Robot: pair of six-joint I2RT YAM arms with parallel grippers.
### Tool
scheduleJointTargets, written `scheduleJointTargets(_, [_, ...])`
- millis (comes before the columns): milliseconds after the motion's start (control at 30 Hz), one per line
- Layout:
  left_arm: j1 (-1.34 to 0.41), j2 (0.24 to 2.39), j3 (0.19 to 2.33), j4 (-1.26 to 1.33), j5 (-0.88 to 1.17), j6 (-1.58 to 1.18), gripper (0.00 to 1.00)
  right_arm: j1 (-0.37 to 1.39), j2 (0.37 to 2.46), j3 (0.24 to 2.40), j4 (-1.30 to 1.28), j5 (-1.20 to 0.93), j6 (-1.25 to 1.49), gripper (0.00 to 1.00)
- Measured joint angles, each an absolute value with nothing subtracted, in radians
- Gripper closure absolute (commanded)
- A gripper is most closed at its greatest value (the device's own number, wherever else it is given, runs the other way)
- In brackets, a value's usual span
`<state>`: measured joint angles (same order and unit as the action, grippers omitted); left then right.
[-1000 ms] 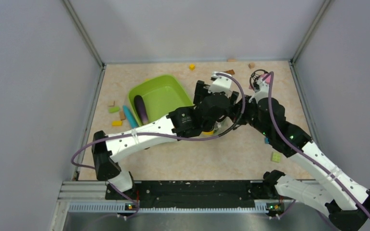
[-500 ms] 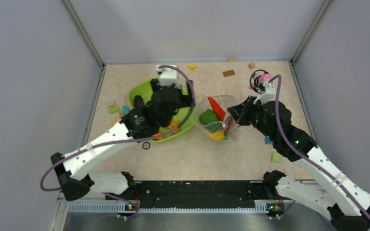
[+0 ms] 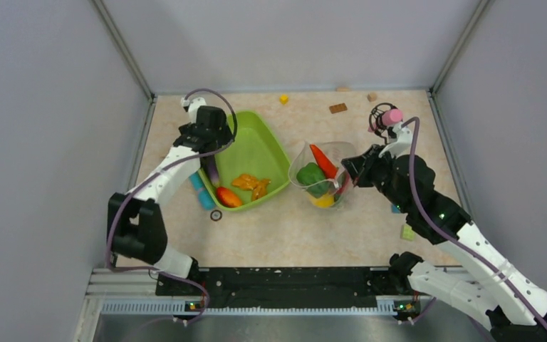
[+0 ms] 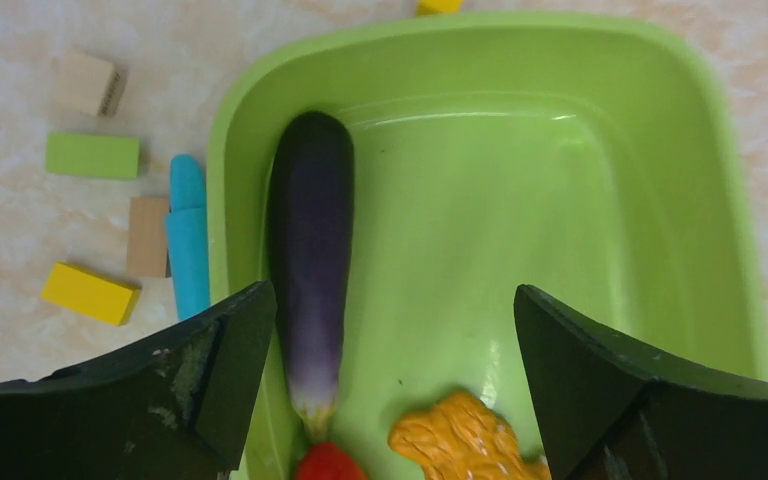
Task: Place the food in the zip-top bag and seal the zipper
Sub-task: Pick up the fake vegetable from the bin.
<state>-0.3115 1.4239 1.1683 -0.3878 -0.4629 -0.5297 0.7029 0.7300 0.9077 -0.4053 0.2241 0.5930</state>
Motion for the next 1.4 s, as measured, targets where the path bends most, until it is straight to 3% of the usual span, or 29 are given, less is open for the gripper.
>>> scheduleJointTargets(200, [-0.226, 1.689, 1.19, -0.358, -0.403, -0.525, 0.21, 0.703, 0.736, 0.903, -0.392, 0.256, 0.575, 1.0])
scheduleJointTargets(300, [-0.204, 1.768, 1.224, -0.355, -0.385, -0.523, 0.22, 0.703, 0.739, 0.903, -0.389, 0.285, 0.567, 1.0])
scheduleJointTargets(833, [-0.18, 1.907, 1.329, -0.309, -0.474, -0.522, 0.29, 0.703, 0.766, 0.902, -0.385, 0.378, 0.543, 1.0])
scheduleJointTargets(1000, [-0.174, 1.953, 1.344, -0.308, -0.449, -0.524, 0.36, 0.703, 0.766, 0.901, -0.385, 0.401, 0.542, 1.0])
scheduleJointTargets(1100, [-0.173, 1.967, 1.346, -0.302, -0.424, -0.526, 0.45, 0.703, 0.766, 0.897, -0.382, 0.41, 0.542, 1.0])
scheduleJointTargets(1167, [-0.172, 1.969, 1.351, -0.296, -0.404, -0.53, 0.58, 0.703, 0.767, 0.896, -0.382, 0.416, 0.542, 1.0])
scheduleJointTargets(1333, [-0.172, 1.976, 1.373, -0.302, -0.353, -0.53, 1.0, 0.703, 0.767, 0.896, -0.382, 0.422, 0.542, 1.0])
scheduleJointTargets(1400, [-0.172, 1.977, 1.38, -0.309, -0.337, -0.53, 1.0, 0.703, 0.767, 0.896, -0.382, 0.422, 0.542, 1.0])
